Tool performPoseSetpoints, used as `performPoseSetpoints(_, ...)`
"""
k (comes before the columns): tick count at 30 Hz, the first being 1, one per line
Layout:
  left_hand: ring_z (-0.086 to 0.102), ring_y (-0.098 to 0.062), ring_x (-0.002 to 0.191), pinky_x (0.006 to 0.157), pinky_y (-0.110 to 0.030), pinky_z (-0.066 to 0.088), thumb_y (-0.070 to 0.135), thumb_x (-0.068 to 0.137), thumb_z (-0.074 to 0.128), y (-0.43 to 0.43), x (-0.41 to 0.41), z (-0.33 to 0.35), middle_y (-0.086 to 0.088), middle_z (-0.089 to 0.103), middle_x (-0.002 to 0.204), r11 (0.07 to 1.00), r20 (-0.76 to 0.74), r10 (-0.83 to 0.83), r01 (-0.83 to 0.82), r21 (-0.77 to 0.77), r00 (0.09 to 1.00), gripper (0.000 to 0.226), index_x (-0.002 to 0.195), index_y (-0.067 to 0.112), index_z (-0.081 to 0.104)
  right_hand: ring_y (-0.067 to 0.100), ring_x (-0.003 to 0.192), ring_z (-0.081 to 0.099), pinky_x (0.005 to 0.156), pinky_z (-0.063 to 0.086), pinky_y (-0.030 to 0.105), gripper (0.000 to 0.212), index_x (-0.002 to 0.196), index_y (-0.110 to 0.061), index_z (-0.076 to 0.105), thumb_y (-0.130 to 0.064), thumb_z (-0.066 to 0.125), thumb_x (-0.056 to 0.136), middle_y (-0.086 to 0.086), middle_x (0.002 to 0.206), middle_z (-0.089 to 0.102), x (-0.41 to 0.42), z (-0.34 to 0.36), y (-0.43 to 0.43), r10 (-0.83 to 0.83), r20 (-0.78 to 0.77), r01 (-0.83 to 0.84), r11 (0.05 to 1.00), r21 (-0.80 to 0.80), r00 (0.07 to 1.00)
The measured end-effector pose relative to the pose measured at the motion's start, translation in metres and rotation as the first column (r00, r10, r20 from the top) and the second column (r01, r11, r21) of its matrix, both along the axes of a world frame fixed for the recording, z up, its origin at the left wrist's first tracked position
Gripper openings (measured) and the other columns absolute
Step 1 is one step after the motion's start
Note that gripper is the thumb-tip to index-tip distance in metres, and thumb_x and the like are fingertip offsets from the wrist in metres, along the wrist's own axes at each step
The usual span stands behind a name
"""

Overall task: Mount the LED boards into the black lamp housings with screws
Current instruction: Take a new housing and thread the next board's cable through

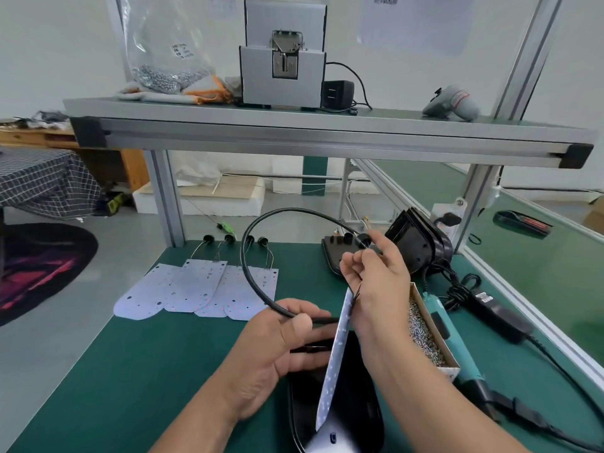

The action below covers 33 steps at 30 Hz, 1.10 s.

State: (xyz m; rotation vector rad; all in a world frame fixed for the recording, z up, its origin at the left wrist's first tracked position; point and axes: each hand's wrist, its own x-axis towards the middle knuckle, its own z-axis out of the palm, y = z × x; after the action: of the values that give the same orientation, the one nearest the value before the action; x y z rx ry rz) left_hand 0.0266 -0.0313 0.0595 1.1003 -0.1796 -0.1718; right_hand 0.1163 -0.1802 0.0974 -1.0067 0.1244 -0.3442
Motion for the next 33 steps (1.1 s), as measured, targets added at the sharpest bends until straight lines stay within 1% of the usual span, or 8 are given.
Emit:
performPoseSetpoints(7, 0.076, -0.023, 0.099, 0.076, -0.032, 0.060, 0.027, 0.067, 0.093, 0.001, 0.001, -0.004, -0.007, 0.079, 0.114, 0.974, 0.058, 0.047, -0.058, 0.217, 0.997, 0.064, 0.120, 0.010, 0.063, 0.012, 0.074, 0.051, 0.073, 0.046, 0.030, 0.038, 0.128, -0.022, 0.064, 0.002, 0.050, 0.102, 0.004, 0.087, 0.060, 0.002, -0.002, 0.021, -0.045, -0.023, 0.044, 0.999, -0.023, 0.999)
performPoseSetpoints(11, 0.076, -0.030, 0.096, 0.083, -0.045, 0.063, 0.014, 0.071, 0.066, 0.009, 0.010, -0.006, -0.017, 0.079, 0.111, 0.952, 0.042, 0.229, -0.233, 0.198, 0.972, 0.034, 0.101, 0.023, 0.078, 0.021, 0.078, 0.060, 0.081, 0.051, 0.036, 0.017, 0.101, -0.010, 0.068, -0.001, 0.054, 0.103, 0.006, 0.081, 0.073, 0.005, 0.007, 0.013, 0.175, -0.020, -0.176, 0.984, -0.007, 0.984)
performPoseSetpoints(13, 0.075, -0.033, 0.091, 0.074, -0.044, 0.063, 0.010, 0.072, 0.058, 0.017, 0.013, -0.004, -0.023, 0.077, 0.112, 0.948, -0.009, 0.274, -0.268, 0.170, 0.962, 0.040, 0.107, 0.017, 0.077, 0.019, 0.092, 0.070, 0.093, 0.055, 0.039, 0.018, 0.101, -0.003, 0.067, -0.010, 0.051, 0.106, 0.005, 0.096, 0.081, 0.006, 0.008, -0.005, 0.305, -0.070, -0.313, 0.916, -0.253, 0.950)
performPoseSetpoints(17, 0.067, -0.031, 0.078, 0.064, -0.039, 0.057, 0.015, 0.070, 0.054, 0.025, 0.014, -0.005, -0.021, 0.074, 0.098, 0.943, -0.067, 0.293, -0.278, 0.181, 0.954, 0.043, 0.107, 0.010, 0.076, -0.004, 0.107, 0.066, 0.095, 0.054, 0.028, 0.034, 0.136, -0.029, 0.065, -0.023, 0.048, 0.106, -0.025, 0.113, 0.075, -0.006, 0.003, -0.045, 0.345, -0.252, -0.357, 0.288, -0.889, 0.904)
performPoseSetpoints(20, 0.067, -0.031, 0.076, 0.064, -0.041, 0.056, 0.017, 0.070, 0.052, 0.022, 0.013, -0.006, -0.019, 0.073, 0.095, 0.961, -0.095, 0.247, -0.231, 0.152, 0.964, 0.041, 0.103, 0.011, 0.077, -0.003, 0.085, 0.061, 0.073, 0.046, 0.026, 0.024, 0.108, -0.037, 0.069, -0.022, 0.051, 0.102, -0.027, 0.090, 0.069, -0.021, 0.002, -0.061, 0.421, -0.254, -0.228, -0.112, -0.967, 0.871)
performPoseSetpoints(24, 0.064, -0.034, 0.083, 0.069, -0.040, 0.053, 0.019, 0.069, 0.054, 0.020, 0.009, -0.005, -0.023, 0.071, 0.102, 0.972, -0.073, 0.163, -0.147, 0.182, 0.984, 0.053, 0.116, 0.004, 0.072, 0.018, 0.092, 0.050, 0.083, 0.041, 0.038, 0.012, 0.091, -0.033, 0.063, -0.034, 0.062, 0.103, -0.010, 0.082, 0.060, -0.031, -0.002, -0.063, 0.504, -0.147, 0.058, -0.368, -0.928, 0.851)
performPoseSetpoints(29, 0.066, -0.024, 0.068, 0.059, -0.027, 0.053, 0.009, 0.065, 0.053, 0.020, 0.011, 0.005, -0.012, 0.073, 0.085, 0.952, -0.056, 0.060, -0.040, 0.305, 0.997, 0.046, 0.100, 0.015, 0.082, 0.011, 0.100, 0.057, 0.093, 0.047, 0.035, 0.006, 0.098, -0.026, 0.076, -0.031, 0.074, 0.099, -0.008, 0.097, 0.061, -0.039, -0.007, -0.082, 0.587, -0.237, -0.124, -0.228, -0.966, 0.774)
performPoseSetpoints(33, 0.072, -0.033, 0.080, 0.067, -0.036, 0.059, 0.015, 0.071, 0.062, 0.028, 0.007, 0.005, -0.029, 0.074, 0.102, 0.958, -0.094, -0.044, 0.068, 0.279, 0.995, 0.046, 0.114, 0.005, 0.077, 0.005, 0.067, 0.052, 0.064, 0.044, 0.025, 0.023, 0.075, -0.027, 0.069, -0.034, 0.080, 0.093, -0.011, 0.073, 0.058, -0.040, -0.011, -0.098, 0.559, -0.232, -0.352, 0.116, -0.929, 0.796)
